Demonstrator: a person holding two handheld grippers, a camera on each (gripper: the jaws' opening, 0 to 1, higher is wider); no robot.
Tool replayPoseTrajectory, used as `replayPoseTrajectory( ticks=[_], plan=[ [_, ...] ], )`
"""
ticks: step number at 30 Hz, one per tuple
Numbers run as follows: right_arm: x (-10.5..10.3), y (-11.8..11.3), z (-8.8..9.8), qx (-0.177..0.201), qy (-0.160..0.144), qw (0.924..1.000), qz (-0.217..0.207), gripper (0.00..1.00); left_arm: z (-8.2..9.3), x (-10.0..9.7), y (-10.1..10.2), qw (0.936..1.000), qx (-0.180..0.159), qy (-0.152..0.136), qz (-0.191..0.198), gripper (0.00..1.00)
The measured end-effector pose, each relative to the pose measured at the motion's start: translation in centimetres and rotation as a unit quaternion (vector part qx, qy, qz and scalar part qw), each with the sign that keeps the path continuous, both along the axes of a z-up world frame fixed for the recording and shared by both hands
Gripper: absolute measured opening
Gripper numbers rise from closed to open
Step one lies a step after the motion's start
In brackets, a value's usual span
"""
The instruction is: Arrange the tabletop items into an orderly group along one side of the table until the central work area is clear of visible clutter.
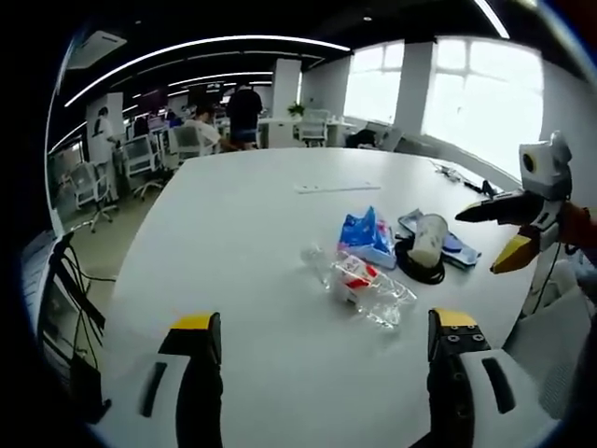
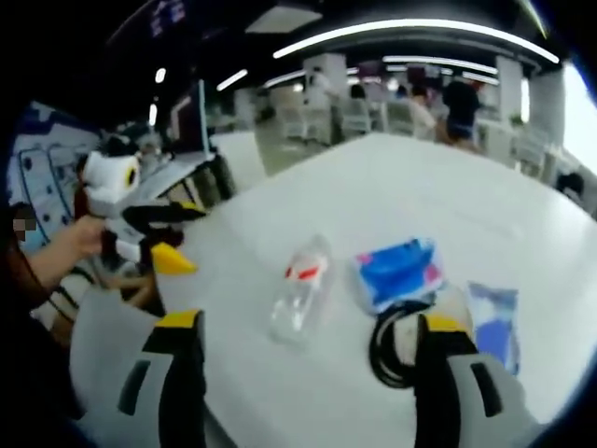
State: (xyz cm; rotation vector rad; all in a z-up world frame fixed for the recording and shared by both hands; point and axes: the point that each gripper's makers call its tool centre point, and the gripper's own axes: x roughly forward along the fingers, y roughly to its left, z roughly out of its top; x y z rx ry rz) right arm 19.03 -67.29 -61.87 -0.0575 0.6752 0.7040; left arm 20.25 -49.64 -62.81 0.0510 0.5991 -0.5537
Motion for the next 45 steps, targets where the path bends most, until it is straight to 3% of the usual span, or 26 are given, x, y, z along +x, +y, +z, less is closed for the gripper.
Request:
replayPoseTrajectory(
  ticks=[13, 20, 35, 45],
  plan=[
    [1.2, 2.8, -1.6, 0.004, 0.025, 0.9994, 0.026, 0.89, -1.0, 0.7, -0.5, 0.9998, -0.008, 0.013, -0.013, 0.89],
    [1.8, 3.7, -2.7, -0.017, 0.028, 0.9986, 0.042, 0.88, -1.8, 1.7, -0.4, 0.9994, -0.027, 0.021, -0.004, 0.89],
    [3.9, 6.1, -3.9, -0.006, 0.043, 0.998, 0.046, 0.85, -3.0, 2.2, 0.0, 0.9991, -0.027, 0.034, 0.004, 0.88],
    [5.3, 7.0, -5.2, -0.022, 0.046, 0.9978, 0.042, 0.82, -3.5, 2.8, 0.5, 0.999, -0.022, 0.039, 0.007, 0.88]
  ],
)
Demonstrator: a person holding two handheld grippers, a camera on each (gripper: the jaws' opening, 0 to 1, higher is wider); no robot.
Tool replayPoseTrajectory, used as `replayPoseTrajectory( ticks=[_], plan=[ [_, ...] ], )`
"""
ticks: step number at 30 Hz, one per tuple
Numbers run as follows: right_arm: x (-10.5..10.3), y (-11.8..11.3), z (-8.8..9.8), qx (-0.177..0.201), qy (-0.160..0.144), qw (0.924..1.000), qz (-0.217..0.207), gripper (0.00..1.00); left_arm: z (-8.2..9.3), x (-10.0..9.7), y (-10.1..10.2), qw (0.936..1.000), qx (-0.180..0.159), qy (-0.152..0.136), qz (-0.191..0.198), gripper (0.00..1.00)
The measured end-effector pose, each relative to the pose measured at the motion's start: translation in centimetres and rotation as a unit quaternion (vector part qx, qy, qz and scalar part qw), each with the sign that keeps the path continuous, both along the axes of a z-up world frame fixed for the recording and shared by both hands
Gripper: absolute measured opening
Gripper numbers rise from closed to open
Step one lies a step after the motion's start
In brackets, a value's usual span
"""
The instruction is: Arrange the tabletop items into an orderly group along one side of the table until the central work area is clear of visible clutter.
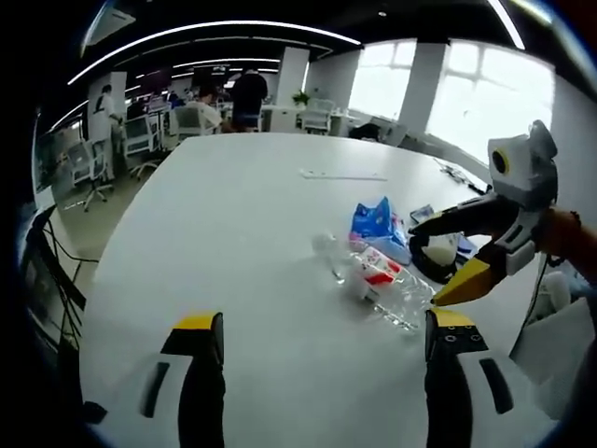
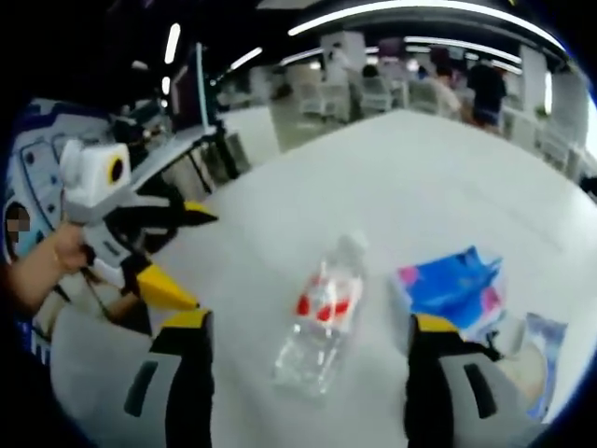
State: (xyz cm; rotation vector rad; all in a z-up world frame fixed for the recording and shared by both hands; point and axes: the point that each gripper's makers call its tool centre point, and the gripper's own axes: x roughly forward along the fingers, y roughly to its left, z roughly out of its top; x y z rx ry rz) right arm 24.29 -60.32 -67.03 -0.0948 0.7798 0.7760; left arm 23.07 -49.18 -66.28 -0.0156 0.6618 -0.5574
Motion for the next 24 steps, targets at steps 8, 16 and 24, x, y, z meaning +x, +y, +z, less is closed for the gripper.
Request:
replayPoseTrajectory(
  ticks=[8, 16, 24],
  plan=[
    [0.8, 0.3, -1.0, -0.002, 0.008, 0.9999, -0.014, 0.78, -0.4, 0.4, 0.1, 1.0, 0.001, 0.003, -0.001, 0.87],
    [1.5, 0.7, -2.5, -0.009, 0.029, 0.9984, -0.047, 0.68, -0.9, 0.5, 0.1, 0.9998, -0.014, 0.014, 0.009, 0.86],
    [1.8, 1.4, -3.1, -0.01, 0.027, 0.9982, -0.052, 0.59, -1.6, 0.5, 0.3, 0.9997, -0.009, 0.02, 0.009, 0.86]
  ],
)
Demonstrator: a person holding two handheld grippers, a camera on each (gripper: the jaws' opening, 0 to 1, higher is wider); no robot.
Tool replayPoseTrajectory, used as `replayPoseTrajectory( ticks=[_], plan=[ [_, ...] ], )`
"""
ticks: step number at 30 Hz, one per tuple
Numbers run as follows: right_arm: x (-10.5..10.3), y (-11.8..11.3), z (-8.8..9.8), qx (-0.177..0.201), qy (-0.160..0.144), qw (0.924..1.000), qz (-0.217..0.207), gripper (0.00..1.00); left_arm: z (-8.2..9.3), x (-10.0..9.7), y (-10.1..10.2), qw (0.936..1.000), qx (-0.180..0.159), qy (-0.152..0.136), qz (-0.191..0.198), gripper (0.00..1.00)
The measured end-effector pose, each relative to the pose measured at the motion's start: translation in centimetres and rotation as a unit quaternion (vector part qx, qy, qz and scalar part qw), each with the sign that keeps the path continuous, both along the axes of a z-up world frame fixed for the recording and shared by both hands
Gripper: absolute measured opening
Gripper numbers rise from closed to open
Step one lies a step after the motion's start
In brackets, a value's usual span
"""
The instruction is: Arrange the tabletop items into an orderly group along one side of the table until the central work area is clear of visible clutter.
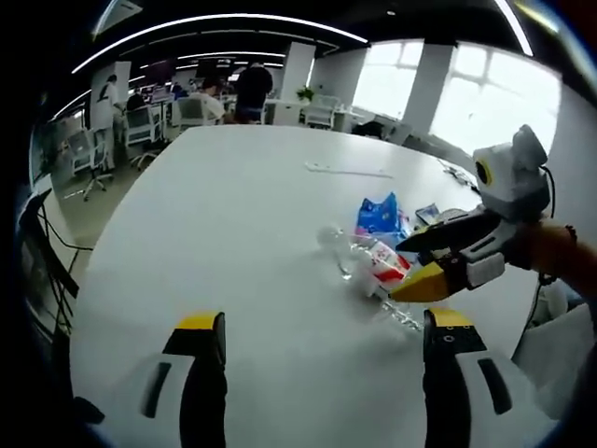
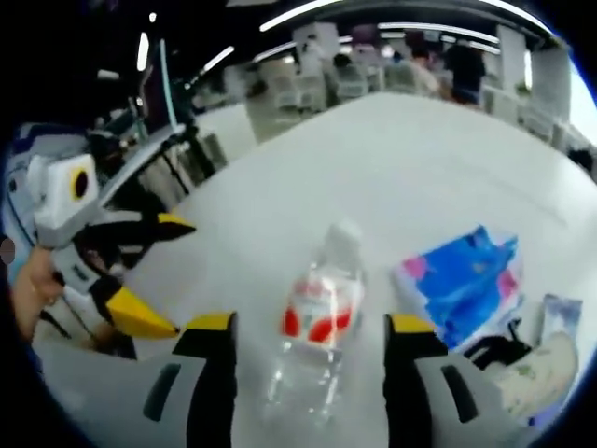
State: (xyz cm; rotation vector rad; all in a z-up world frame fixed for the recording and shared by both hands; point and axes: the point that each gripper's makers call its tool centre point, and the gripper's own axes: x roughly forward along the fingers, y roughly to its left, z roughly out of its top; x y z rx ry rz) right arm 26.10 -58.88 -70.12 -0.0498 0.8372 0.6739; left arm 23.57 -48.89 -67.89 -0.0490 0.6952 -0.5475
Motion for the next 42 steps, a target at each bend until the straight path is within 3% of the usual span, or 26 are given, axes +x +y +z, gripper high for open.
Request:
replayPoseTrajectory(
  ticks=[13, 26, 38, 42],
  plan=[
    [0.4, 0.7, -1.4, -0.011, 0.007, 0.9998, -0.014, 0.51, -0.7, 0.0, 0.7, 1.0, 0.0, 0.007, 0.007, 0.84],
    [0.8, -0.2, -2.6, -0.032, 0.016, 0.9985, -0.042, 0.39, -1.0, 1.2, 0.9, 0.9999, -0.009, 0.007, 0.011, 0.81],
    [0.6, -0.2, -2.8, -0.02, 0.036, 0.9971, -0.063, 0.38, -1.5, 2.0, -0.7, 0.9995, -0.025, 0.015, -0.009, 0.77],
    [0.6, -0.2, -2.8, -0.019, 0.037, 0.9971, -0.064, 0.38, -0.8, 3.0, -2.0, 0.9981, -0.061, 0.009, -0.005, 0.77]
  ],
)
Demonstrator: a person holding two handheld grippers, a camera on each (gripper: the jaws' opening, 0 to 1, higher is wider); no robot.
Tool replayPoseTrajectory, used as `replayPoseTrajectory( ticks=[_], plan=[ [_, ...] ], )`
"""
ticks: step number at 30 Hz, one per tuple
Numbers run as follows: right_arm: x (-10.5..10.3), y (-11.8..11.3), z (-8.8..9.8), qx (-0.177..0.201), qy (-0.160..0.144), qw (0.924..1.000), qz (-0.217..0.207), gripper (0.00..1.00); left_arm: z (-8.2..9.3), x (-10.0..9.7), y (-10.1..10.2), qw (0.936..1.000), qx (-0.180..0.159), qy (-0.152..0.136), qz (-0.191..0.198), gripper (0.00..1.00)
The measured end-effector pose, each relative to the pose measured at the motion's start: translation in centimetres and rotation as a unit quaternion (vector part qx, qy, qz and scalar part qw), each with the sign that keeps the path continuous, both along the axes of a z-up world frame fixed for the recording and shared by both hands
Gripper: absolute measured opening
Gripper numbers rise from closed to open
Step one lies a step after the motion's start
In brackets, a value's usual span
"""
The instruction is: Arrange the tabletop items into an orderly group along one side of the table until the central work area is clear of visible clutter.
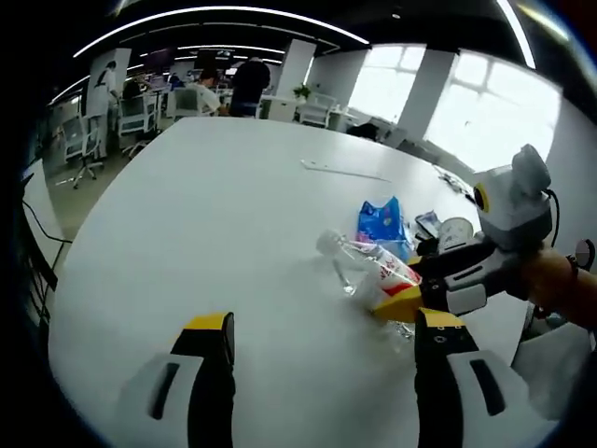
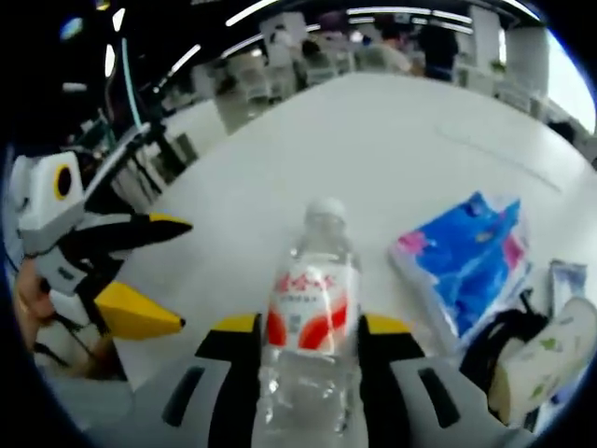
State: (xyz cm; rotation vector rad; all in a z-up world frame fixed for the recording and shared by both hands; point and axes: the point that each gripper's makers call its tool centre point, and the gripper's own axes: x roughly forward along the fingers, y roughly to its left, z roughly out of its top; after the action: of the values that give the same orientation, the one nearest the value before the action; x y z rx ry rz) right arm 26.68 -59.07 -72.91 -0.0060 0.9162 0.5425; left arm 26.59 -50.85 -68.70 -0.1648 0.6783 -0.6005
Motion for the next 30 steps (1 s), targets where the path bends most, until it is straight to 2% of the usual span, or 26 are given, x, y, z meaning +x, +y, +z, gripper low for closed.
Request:
replayPoseTrajectory(
  ticks=[8, 12, 21, 23, 27, 30],
  plan=[
    [0.0, 0.0, 0.0, -0.001, -0.001, 1.0, 0.0, 0.38, 0.3, 2.0, -2.1, 0.9996, -0.026, -0.002, -0.005, 0.75],
    [0.0, 0.0, 0.0, 0.001, -0.002, 1.0, 0.0, 0.38, -0.3, 2.4, -3.1, 0.999, -0.039, 0.018, -0.008, 0.71],
    [0.0, 0.0, 0.0, 0.003, 0.0, 1.0, -0.001, 0.38, -0.6, 3.7, -4.7, 0.9965, -0.075, 0.036, -0.001, 0.69],
    [0.0, 0.0, 0.0, 0.003, 0.0, 1.0, -0.001, 0.38, -0.6, 4.0, -4.9, 0.9955, -0.087, 0.039, 0.002, 0.66],
    [0.0, 0.0, 0.0, 0.004, -0.002, 1.0, 0.0, 0.38, -0.8, 4.4, -5.8, 0.9897, -0.127, 0.067, 0.007, 0.51],
    [0.0, 0.0, -0.1, 0.007, -0.003, 1.0, -0.001, 0.38, -1.0, 5.0, -6.1, 0.9871, -0.143, 0.07, 0.018, 0.51]
  ],
)
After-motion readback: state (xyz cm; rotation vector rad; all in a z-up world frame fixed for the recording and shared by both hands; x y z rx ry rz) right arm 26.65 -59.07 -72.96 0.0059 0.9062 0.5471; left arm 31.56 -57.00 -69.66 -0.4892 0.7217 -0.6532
